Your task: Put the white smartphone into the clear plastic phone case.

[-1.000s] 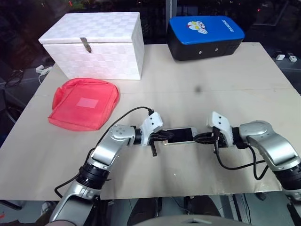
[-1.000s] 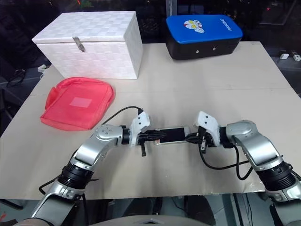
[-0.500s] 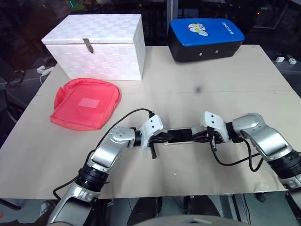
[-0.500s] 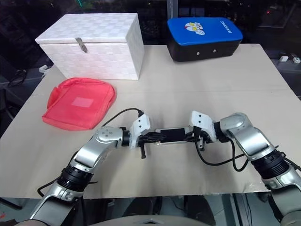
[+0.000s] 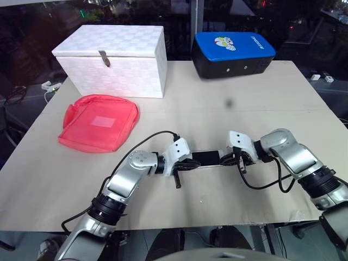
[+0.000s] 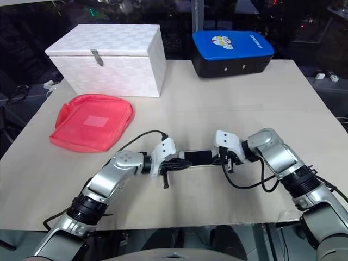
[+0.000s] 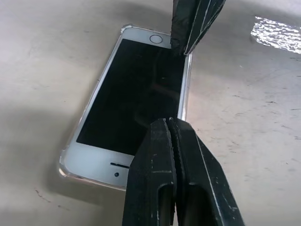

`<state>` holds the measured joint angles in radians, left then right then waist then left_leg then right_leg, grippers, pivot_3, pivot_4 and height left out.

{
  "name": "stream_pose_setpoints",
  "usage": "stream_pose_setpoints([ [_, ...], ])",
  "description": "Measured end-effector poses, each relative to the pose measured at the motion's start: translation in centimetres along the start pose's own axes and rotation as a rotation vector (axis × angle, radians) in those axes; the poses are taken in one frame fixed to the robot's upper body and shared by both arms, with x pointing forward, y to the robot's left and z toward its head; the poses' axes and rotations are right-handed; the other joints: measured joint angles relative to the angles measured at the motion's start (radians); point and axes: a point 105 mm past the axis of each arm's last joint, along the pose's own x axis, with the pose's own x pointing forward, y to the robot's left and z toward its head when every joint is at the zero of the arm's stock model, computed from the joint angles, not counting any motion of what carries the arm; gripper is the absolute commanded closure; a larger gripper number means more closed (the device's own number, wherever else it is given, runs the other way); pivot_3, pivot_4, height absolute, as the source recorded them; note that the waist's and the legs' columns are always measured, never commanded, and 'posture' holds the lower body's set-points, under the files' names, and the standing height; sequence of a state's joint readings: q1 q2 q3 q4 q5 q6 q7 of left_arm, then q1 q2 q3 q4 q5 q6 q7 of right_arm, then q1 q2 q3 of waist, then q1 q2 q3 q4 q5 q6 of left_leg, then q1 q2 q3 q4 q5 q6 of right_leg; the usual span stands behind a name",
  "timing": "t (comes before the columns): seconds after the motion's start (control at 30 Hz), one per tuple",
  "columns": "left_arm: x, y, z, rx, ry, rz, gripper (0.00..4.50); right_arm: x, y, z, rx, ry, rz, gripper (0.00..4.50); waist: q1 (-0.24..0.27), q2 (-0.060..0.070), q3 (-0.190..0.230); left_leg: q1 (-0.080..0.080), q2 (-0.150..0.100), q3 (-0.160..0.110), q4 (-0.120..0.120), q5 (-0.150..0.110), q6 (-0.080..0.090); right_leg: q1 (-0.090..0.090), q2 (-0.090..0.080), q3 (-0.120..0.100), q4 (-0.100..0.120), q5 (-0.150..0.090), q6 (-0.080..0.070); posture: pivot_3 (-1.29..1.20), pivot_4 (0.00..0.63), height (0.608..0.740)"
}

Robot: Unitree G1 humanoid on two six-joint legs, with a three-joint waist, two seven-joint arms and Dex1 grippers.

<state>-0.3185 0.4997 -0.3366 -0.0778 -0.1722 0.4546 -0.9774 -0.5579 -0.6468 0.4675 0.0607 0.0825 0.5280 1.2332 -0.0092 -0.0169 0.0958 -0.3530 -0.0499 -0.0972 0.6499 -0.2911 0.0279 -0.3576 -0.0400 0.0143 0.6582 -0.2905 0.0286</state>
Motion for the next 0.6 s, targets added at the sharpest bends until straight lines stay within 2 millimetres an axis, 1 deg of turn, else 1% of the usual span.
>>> stream_pose_setpoints([
  [0.07, 0.0, 0.0, -0.1, -0.002, 0.003, -0.001, 4.43, 0.2, -0.1, 0.0, -0.012, -0.01, -0.013, 4.5, 0.0, -0.001, -0.001, 0.003, 0.0, 0.0, 0.0, 0.0, 0.0, 0.003, 0.0, 0.0, 0.0, -0.001, -0.002, 0.0, 0.15, 0.74],
  [0.2, 0.1, 0.0, -0.1, -0.002, 0.003, -0.002, 4.43, 0.4, 0.2, -0.2, -0.004, -0.102, -0.092, 4.5, 0.004, 0.001, 0.001, 0.005, 0.001, 0.0, -0.002, 0.0, 0.0, 0.006, 0.0, 0.0, -0.002, -0.003, -0.004, 0.0, 0.15, 0.74],
  [0.27, 0.0, 0.0, 0.2, -0.021, -0.032, 0.003, 4.43, 0.0, 0.7, -0.1, 0.01, -0.222, -0.189, 4.5, 0.009, 0.002, 0.01, 0.004, 0.001, 0.0, -0.002, 0.0, 0.0, 0.005, 0.0, 0.0, -0.002, -0.003, -0.003, 0.0, 0.15, 0.74],
  [0.3, -0.2, 0.1, 0.4, -0.028, -0.057, 0.008, 4.43, -0.3, 0.8, 0.0, 0.006, -0.274, -0.234, 4.5, 0.009, 0.007, 0.014, 0.0, 0.0, 0.0, -0.001, 0.0, 0.0, 0.001, 0.0, 0.001, -0.002, -0.002, -0.001, 0.0, 0.15, 0.74],
  [0.33, -0.3, 0.4, 0.7, -0.04, -0.085, 0.024, 4.06, -0.6, 1.1, 0.1, 0.013, -0.31, -0.263, 4.06, 0.008, 0.013, 0.017, -0.008, 0.0, 0.001, 0.0, 0.0, 0.0, -0.008, 0.0, 0.002, 0.0, 0.0, 0.001, 0.0, 0.15, 0.74],
  [0.37, -0.6, 0.6, 0.8, -0.064, -0.114, 0.047, 3.93, -0.8, 1.3, 0.0, 0.027, -0.343, -0.288, 3.93, 0.008, 0.014, 0.019, -0.015, 0.0, 0.002, 0.001, 0.001, -0.001, -0.015, 0.0, 0.002, 0.004, 0.0, 0.001, 0.0, 0.15, 0.74],
  [0.4, -0.9, 0.8, 0.9, -0.089, -0.147, 0.064, 3.65, -1.3, 1.3, -0.1, 0.048, -0.37, -0.321, 3.63, 0.008, 0.014, 0.02, -0.021, 0.0, 0.001, 0.002, 0.002, -0.004, -0.022, 0.0, 0.001, 0.005, 0.0, 0.0, 0.0, 0.15, 0.74],
  [0.43, -1.3, 0.9, 1.0, -0.117, -0.185, 0.078, 3.2, -2.0, 1.5, -0.3, 0.072, -0.394, -0.357, 3.2, 0.008, 0.015, 0.021, -0.028, 0.0, 0.0, 0.003, 0.005, -0.008, -0.028, 0.001, 0.0, 0.006, 0.0, 0.0, 0.0, 0.15, 0.74],
  [0.47, -2.0, 0.8, 1.2, -0.138, -0.216, 0.086, 2.89, -3.0, 1.8, -0.9, 0.082, -0.396, -0.4, 2.85, 0.008, 0.016, 0.023, -0.033, 0.0, 0.0, 0.003, 0.006, -0.009, -0.034, 0.001, 0.0, 0.006, 0.0, 0.0, 0.0, 0.15, 0.74],
  [0.5, -2.4, 0.8, 1.3, -0.146, -0.23, 0.095, 2.34, -3.5, 2.0, -1.3, 0.087, -0.39, -0.421, 2.33, 0.007, 0.015, 0.024, -0.035, 0.0, 0.0, 0.003, 0.006, -0.009, -0.036, 0.001, 0.0, 0.006, 0.0, 0.0, 0.0, 0.15, 0.74],
  [0.53, -3.4, 1.0, 1.6, -0.158, -0.256, 0.119, 1.96, -4.6, 2.4, -1.7, 0.111, -0.403, -0.48, 1.95, 0.008, 0.016, 0.025, -0.04, 0.0, -0.001, 0.003, 0.006, -0.009, -0.04, 0.001, 0.0, 0.006, 0.0, 0.0, 0.0, 0.15, 0.74],
  [0.6, -4.8, 1.3, 1.7, -0.162, -0.275, 0.153, 1.04, -5.9, 3.1, -1.7, 0.12, -0.422, -0.536, 1.04, 0.006, 0.017, 0.029, -0.041, 0.0, 0.0, 0.003, 0.006, -0.009, -0.041, 0.001, 0.0, 0.005, 0.0, 0.0, 0.0, 0.15, 0.74],
])
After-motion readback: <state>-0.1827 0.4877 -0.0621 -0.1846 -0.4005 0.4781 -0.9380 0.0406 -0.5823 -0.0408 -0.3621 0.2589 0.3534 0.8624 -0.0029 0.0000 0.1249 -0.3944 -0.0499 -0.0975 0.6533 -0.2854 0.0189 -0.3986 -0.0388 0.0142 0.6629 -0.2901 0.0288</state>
